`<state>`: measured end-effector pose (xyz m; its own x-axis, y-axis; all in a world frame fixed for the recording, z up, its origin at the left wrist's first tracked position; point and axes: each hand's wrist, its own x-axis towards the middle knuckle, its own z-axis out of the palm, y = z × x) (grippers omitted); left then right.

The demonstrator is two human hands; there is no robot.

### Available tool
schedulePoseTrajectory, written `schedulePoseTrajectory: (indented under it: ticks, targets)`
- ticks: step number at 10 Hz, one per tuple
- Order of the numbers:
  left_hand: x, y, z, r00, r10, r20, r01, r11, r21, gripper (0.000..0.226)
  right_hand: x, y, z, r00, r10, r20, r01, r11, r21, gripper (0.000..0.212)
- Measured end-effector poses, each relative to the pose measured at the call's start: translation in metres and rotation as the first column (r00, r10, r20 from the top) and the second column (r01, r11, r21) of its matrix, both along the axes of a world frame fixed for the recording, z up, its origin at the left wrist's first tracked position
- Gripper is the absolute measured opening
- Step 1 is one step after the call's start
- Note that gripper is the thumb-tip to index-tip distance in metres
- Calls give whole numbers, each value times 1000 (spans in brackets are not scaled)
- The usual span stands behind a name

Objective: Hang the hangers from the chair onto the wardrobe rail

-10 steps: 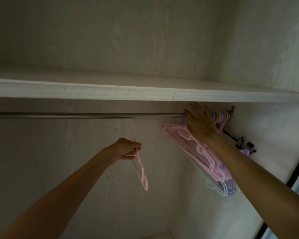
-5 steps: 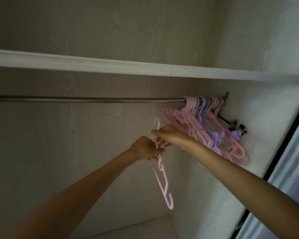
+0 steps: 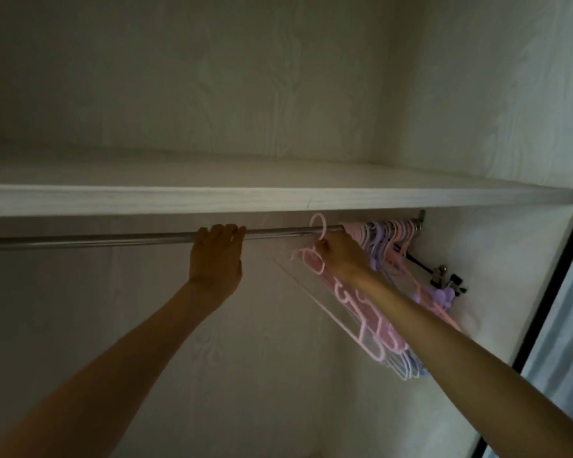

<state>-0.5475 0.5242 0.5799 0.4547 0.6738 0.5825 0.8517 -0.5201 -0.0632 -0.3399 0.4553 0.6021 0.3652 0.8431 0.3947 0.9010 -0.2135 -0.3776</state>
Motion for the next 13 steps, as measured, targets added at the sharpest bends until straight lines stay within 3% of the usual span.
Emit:
schedulePoseTrajectory:
  ticks: [1, 3, 5, 6, 7, 9, 11, 13]
  targets:
    - [3, 4, -7, 1000, 2, 24, -5, 995, 99, 54, 1, 20, -1, 999, -53, 11, 53, 999, -3, 36]
    - [4, 0, -10, 999, 7, 52, -12, 994, 108, 60, 18, 27, -16, 995, -43, 91, 49, 997, -62, 39]
    - [9, -5, -12, 994, 96, -46, -93, 994, 53, 67, 31, 14, -10, 961, -25, 275, -43, 970, 240, 51]
    - [11, -7, -14, 988, 130, -77, -128, 991, 40, 69, 41, 25, -10, 887, 63, 457, -178, 961, 214, 56]
    - [12, -9, -16, 983, 156, -98, -153, 988, 32, 71, 52, 31, -13, 818, 119, 562, -208, 973, 96, 52]
    - [19, -13, -15, 979, 185, -84, -188, 982, -28, 76, 90, 22, -13, 852, 50, 521, -138, 982, 131, 56]
    - [23, -14, -21, 979, 204, -25, -205, 978, -46, 79, 95, 32, -25, 924, 127, 361, -211, 956, 203, 58]
    - [13, -14, -22, 990, 133, 35, -132, 990, -42, 82, 92, 15, -31, 919, 80, 387, -175, 961, 216, 61]
